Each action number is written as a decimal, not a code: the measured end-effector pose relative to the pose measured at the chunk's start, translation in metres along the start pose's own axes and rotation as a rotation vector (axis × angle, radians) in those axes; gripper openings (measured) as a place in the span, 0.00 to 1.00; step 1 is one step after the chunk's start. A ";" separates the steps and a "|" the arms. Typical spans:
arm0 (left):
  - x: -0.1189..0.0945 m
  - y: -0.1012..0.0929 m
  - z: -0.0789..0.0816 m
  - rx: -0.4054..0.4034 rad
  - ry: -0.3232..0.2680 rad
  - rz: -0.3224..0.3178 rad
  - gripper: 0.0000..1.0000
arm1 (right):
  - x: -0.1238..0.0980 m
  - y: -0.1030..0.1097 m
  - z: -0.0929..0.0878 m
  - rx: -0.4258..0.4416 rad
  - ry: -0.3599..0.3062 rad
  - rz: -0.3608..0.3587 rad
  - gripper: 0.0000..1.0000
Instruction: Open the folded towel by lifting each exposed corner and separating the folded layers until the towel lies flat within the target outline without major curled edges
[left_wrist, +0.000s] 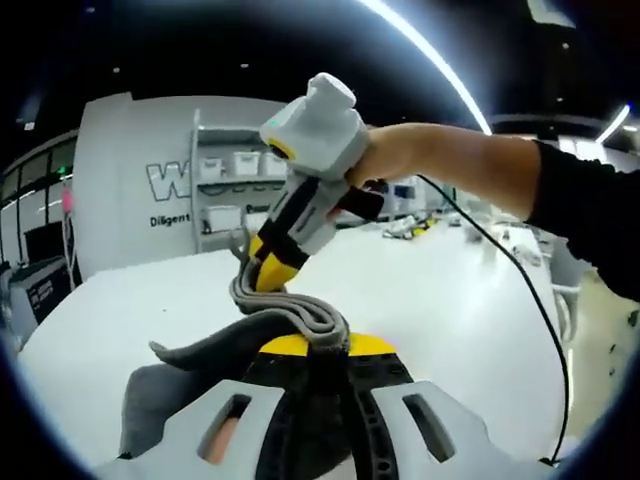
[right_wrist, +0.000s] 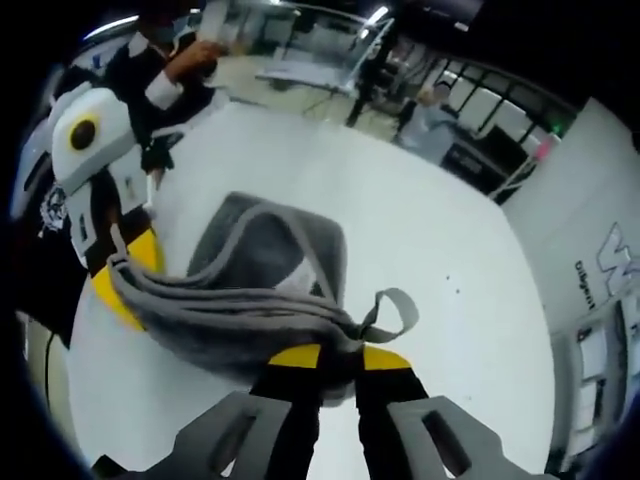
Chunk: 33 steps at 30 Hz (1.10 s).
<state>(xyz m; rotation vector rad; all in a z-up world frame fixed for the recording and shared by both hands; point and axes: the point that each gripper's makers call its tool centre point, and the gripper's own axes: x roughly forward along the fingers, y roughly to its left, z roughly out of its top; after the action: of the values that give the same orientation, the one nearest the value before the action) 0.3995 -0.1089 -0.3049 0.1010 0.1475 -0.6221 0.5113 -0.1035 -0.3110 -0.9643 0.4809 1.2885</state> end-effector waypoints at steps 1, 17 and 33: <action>0.002 -0.003 -0.001 0.001 0.003 -0.009 0.09 | 0.000 0.001 -0.002 0.006 -0.003 0.001 0.06; 0.026 -0.041 -0.014 0.153 0.068 -0.094 0.09 | -0.010 0.023 -0.053 0.078 -0.013 -0.012 0.07; 0.042 -0.072 -0.040 0.281 0.127 -0.137 0.10 | -0.039 0.041 -0.091 0.138 0.115 -0.013 0.16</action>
<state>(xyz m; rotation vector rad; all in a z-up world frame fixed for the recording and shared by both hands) 0.3873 -0.1857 -0.3547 0.4050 0.1903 -0.7714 0.4816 -0.2012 -0.3441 -0.9270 0.6435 1.1768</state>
